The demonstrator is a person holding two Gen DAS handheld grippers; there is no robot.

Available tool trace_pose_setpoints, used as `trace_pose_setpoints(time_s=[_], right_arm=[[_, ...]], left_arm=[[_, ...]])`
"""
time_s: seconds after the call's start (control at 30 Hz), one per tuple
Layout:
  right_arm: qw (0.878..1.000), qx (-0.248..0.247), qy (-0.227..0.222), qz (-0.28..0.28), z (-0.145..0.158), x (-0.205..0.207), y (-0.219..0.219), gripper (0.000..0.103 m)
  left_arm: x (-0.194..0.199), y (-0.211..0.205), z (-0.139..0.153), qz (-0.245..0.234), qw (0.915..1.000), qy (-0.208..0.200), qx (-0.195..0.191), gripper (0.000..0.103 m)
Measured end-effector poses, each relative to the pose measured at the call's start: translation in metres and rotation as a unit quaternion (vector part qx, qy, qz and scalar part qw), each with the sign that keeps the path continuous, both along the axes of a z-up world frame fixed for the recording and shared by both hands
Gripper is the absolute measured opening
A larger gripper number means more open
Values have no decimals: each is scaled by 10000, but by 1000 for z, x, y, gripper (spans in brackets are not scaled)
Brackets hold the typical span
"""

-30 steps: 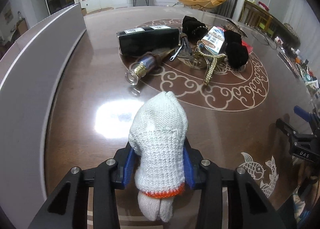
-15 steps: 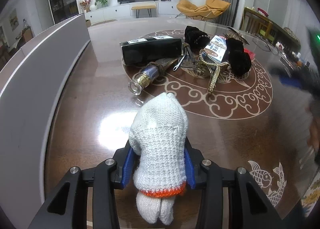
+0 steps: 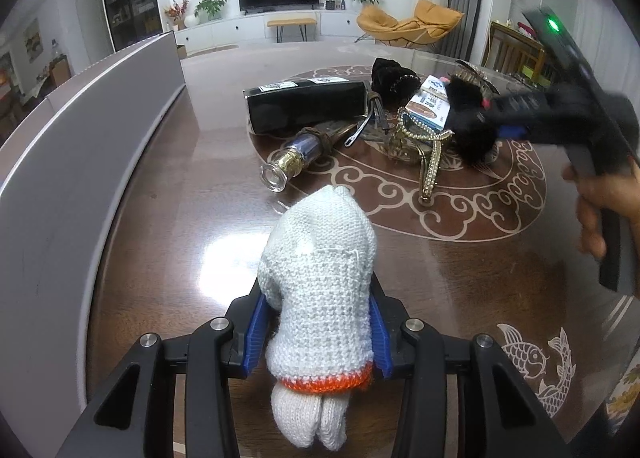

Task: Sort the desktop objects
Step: 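Grasp the black velvet glove with the right tool while the left tool holds the white glove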

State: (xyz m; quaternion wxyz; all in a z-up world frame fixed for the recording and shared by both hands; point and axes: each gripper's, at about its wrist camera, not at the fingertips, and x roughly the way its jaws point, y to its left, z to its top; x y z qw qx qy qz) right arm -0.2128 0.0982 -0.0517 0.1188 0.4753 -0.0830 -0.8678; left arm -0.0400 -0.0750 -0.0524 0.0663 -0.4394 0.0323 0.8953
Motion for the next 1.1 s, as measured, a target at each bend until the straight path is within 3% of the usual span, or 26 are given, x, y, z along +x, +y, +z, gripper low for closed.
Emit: trace_pose_setpoints(time_s=[0.2,0.37,0.4,0.43,0.47,0.5,0.83,1.0,1.1], right_arm=[[9982,32,122,589,-1,66,26,42],[9966,191,340,728,-4,135,53,46],[9966,301,392,659,-5,145,57,56],[9966,361,401,616,-6,150,56,77],[9966,445,397,565,-6,154,57,88],[9963,540,395,531,-6,157,56,99],[9899,1261,300,574,-19,148,30,103],[9900,1264,319,546,-20,148,30,103],[9899,1268,321,552,-20,148,30,103]], left_arm=[[0,0,0,15,10000,33,4,44],[2,0,-1,33,9999,115,12,46],[2,0,-1,63,9999,123,-20,51],[1,-1,-2,174,9998,84,-86,66],[0,-3,-3,265,9996,14,-80,84],[-3,-7,-5,376,9992,-98,-35,88],[-6,-6,-5,364,9993,-116,-62,92],[-6,-7,-6,352,9993,-123,-55,93],[-8,-4,-7,234,9995,-206,-55,102]])
